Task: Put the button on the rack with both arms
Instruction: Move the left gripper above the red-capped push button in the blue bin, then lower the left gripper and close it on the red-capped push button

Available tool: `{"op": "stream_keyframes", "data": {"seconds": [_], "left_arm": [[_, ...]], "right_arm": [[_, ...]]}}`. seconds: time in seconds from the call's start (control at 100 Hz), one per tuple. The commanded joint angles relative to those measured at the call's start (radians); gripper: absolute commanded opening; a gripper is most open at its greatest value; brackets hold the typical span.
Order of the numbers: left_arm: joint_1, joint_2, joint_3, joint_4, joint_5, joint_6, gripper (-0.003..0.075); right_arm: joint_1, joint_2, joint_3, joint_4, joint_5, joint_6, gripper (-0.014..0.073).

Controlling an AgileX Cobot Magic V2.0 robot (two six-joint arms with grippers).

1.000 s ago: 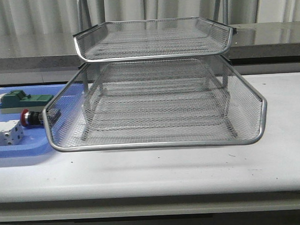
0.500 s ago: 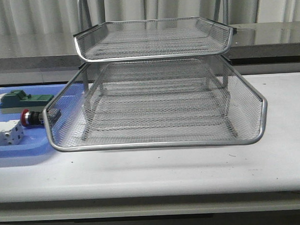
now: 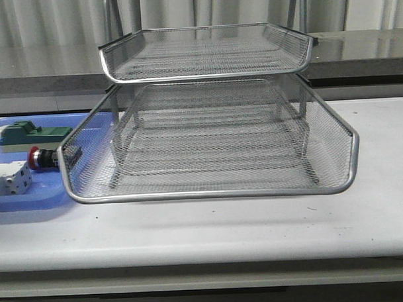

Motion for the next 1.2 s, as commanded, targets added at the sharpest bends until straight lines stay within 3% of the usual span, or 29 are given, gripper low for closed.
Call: {"op": "stream_keyframes", "data": {"seconds": [0.0,0.28,0.49,0.64,1.19], "left_arm": [[-0.010,0.052,-0.119,-0.015,0.020,0.071,0.0619],[-0.081,0.340,-0.427,-0.015,0.212,0.424,0.0619],[-0.109,0.515,-0.599,-0.015,0.362,0.555,0.0619],[-0.113,0.586,-0.644,-0.015,0.421,0.625,0.0619],[-0.114,0.643,-0.644,-0.096,0.419,0.784,0.0619]], "right_arm": [[-0.004,0.009,-0.033,-0.013,-0.065,-0.001,-0.0069],[-0.004,0.009,-0.033,-0.013,-0.065,-0.001,-0.0069],[-0.004,0.009,-0.031,-0.013,-0.064,-0.001,-0.0069],[-0.004,0.009,-0.031,-0.013,-0.065,-0.001,-0.0069],[-0.004,0.009,-0.031,-0.013,-0.065,-0.001,-0.0069]]}}
